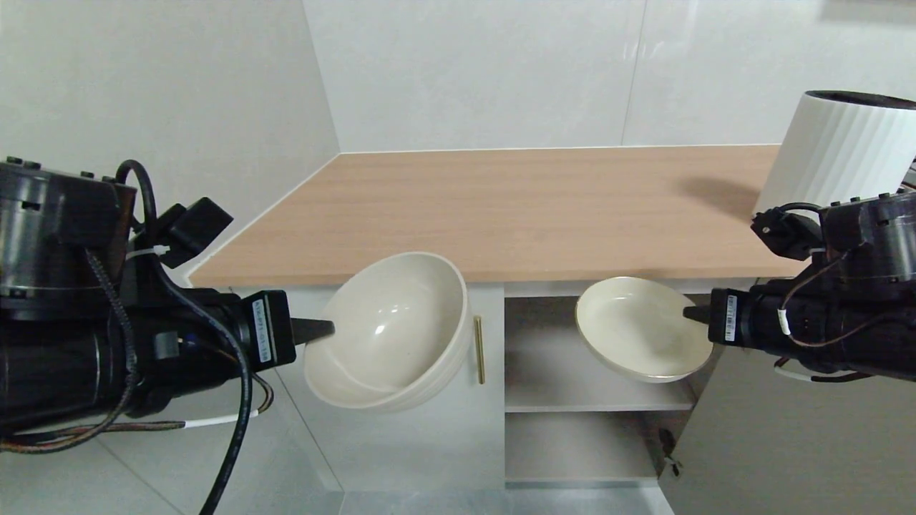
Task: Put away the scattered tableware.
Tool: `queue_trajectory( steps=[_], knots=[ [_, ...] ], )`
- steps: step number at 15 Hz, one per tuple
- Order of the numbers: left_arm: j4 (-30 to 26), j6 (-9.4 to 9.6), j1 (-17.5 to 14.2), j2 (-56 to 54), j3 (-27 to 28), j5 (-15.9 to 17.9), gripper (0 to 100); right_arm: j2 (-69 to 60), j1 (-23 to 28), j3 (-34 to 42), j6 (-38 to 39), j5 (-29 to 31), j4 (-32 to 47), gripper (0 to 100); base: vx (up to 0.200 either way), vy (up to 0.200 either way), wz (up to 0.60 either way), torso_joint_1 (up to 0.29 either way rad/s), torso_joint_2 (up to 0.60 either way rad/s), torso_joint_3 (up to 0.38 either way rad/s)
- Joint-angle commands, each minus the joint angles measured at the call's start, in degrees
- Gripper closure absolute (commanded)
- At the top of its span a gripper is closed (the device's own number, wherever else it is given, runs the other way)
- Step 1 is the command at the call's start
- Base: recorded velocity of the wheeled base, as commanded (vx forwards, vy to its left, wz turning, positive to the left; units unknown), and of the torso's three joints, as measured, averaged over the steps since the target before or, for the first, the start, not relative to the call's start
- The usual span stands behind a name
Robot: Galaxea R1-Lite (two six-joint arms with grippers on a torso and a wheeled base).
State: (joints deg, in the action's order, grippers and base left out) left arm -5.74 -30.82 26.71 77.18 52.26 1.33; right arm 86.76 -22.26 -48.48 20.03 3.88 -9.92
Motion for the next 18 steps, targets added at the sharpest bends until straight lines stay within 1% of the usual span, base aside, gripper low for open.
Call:
queue_trajectory(
  steps=[1,4,10,16,18],
  knots=[
    [0.0,-0.03,0.0,0.3,0.0,0.0,100,1.3,0.6,0.1,0.0,0.0,-0.7,100,0.0,0.0,0.0,-0.163,0.46,0.286],
    [0.0,-0.03,0.0,0.3,0.0,0.0,100,1.8,0.8,0.3,-1.4,0.0,-0.9,100,0.0,0.0,0.0,-0.152,0.46,0.308],
    [0.0,-0.03,0.0,0.5,0.0,0.0,100,3.2,0.8,0.8,-1.7,0.0,-1.8,100,0.0,0.0,0.0,-0.11,0.43,0.321],
    [0.0,-0.03,0.0,1.0,0.0,0.0,100,5.3,0.8,0.8,-1.9,-0.3,-2.6,100,0.0,0.0,0.0,-0.012,0.07,0.041],
    [0.0,-0.03,0.4,1.5,0.0,0.0,100,12.7,1.9,0.8,-2.5,-0.4,-7.2,100,0.0,0.0,0.0,0.0,0.0,0.0]
  ],
)
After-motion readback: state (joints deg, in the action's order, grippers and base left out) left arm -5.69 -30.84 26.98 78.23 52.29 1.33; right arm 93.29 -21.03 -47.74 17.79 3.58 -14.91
